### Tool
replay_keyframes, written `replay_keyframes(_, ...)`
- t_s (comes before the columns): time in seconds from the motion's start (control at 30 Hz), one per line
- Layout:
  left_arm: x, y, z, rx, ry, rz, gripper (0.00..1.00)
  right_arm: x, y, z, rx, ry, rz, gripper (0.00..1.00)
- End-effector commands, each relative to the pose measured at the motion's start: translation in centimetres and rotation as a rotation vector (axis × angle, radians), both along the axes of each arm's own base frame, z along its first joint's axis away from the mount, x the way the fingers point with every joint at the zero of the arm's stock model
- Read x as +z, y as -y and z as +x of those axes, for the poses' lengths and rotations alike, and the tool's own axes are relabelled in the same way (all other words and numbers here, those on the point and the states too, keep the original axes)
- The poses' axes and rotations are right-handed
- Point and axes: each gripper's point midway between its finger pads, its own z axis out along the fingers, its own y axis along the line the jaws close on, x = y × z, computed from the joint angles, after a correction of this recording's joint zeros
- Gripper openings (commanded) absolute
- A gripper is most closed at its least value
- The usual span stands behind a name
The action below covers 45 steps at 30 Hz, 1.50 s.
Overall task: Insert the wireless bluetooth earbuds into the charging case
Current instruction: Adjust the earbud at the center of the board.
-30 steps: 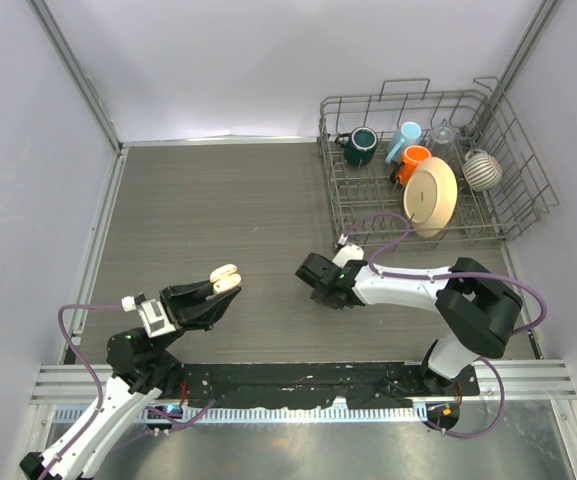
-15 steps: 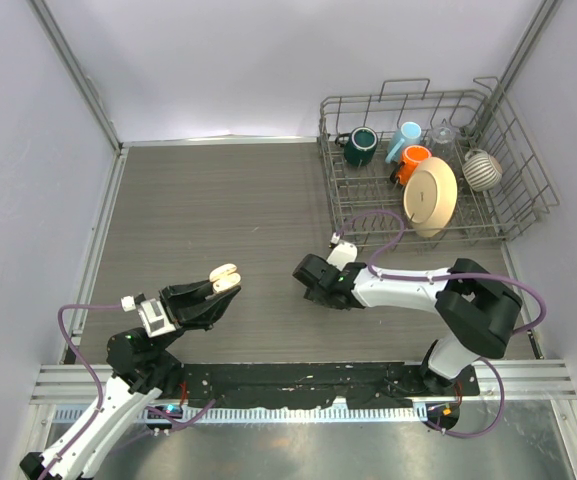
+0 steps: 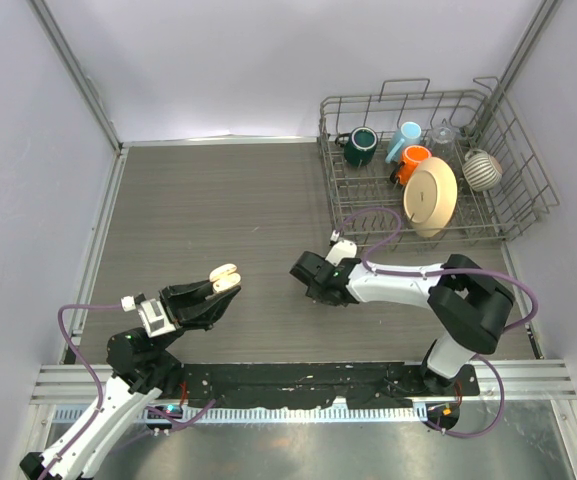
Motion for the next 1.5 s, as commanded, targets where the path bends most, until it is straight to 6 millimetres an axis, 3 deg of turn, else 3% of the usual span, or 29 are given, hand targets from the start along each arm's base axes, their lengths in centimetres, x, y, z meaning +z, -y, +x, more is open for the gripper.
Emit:
replay_keyframes(0.0, -1.0, -0.2, 0.0, 0.012, 0.02, -0.01, 0.0, -5.6, 6.4, -3.9, -0.05, -0.195, -0.243, 0.37)
replay_keyframes(0.27, -1.1, -0.2, 0.0, 0.013, 0.018, -0.008, 0.0, -5.6, 6.6, -4.1, -0.043, -0.203, -0.239, 0.32)
replay_keyframes(0.57, -1.1, -0.2, 0.0, 0.013, 0.017, -0.009, 0.0, -5.4, 6.6, -5.1, -0.033, -0.224, -0.22, 0.43)
replay_keyframes(0.73, -1.0, -0.2, 0.0, 0.012, 0.017, -0.009, 0.0, -4.9, 6.0, -5.5, -0.046, -0.219, -0.207, 0.43)
replay_keyframes(1.17, -1.2, -0.2, 0.2, 0.018, 0.013, -0.012, 0.0, -4.0, 6.6, -5.7, -0.081, -0.195, -0.215, 0.43)
replay_keyframes(1.47, -1.3, -0.2, 0.3, 0.024, 0.003, -0.001, 0.0, -4.4, 6.7, -5.9, -0.071, -0.204, -0.215, 0.43)
